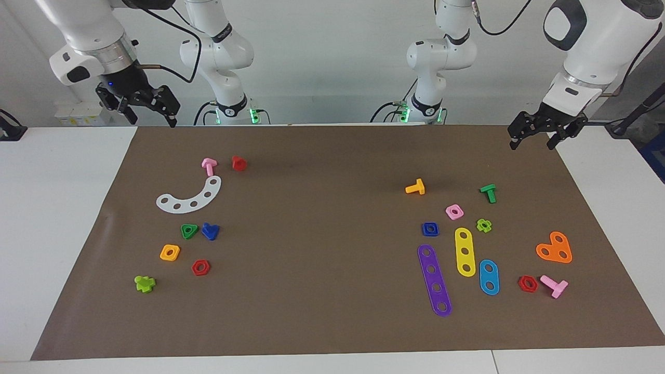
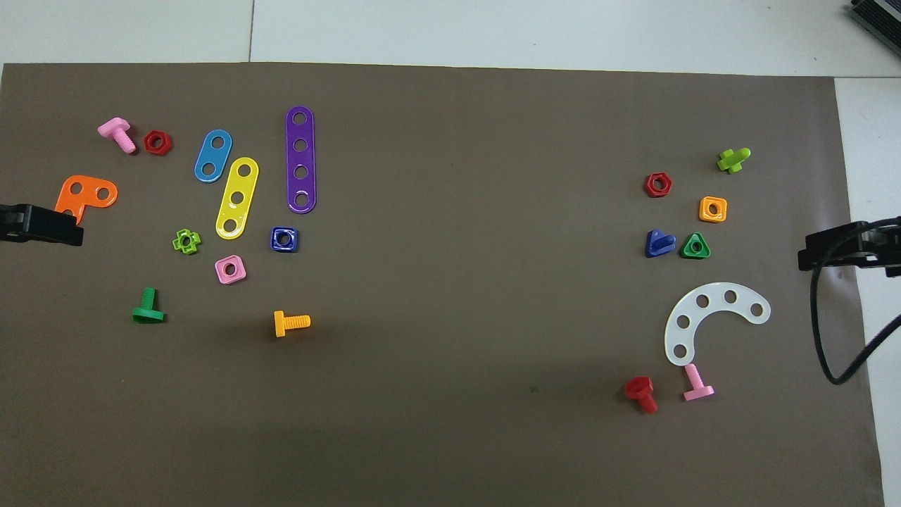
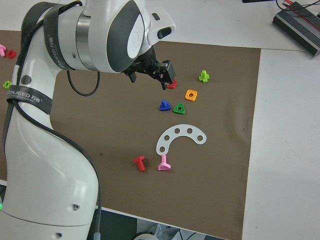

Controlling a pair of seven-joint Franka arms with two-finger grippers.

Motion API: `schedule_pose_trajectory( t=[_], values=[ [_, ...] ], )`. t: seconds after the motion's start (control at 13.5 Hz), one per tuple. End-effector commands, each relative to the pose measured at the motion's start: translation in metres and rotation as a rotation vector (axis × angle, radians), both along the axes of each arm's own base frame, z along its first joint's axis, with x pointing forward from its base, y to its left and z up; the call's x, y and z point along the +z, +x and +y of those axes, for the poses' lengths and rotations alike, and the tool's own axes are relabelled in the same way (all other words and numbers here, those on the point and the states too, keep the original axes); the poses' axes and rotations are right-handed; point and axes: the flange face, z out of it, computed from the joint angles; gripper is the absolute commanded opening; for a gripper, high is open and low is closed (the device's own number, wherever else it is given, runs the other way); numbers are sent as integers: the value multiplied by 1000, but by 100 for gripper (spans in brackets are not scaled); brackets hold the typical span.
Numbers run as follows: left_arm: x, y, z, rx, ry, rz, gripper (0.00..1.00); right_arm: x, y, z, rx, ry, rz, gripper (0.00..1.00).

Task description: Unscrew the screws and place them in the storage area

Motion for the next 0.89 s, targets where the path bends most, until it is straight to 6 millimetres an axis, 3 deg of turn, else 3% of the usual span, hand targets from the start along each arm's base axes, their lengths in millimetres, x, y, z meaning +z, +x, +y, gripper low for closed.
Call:
schedule_pose_trajectory(
  t=[0.0,0.15,0.37,0.81],
  values=[
    [1,-7,1,6,18,-4,100,-9,10,5,37,-31,-25,100],
    [1,-7,1,6,18,-4,100,-20,17,5,39,-29,-62,100],
    [1,-7,1,6,18,-4,100,-27,10,9,25,15,-31,100],
    [1,-7,1,6,18,-4,100,-27,7,4,12,28,-13,100]
  ],
)
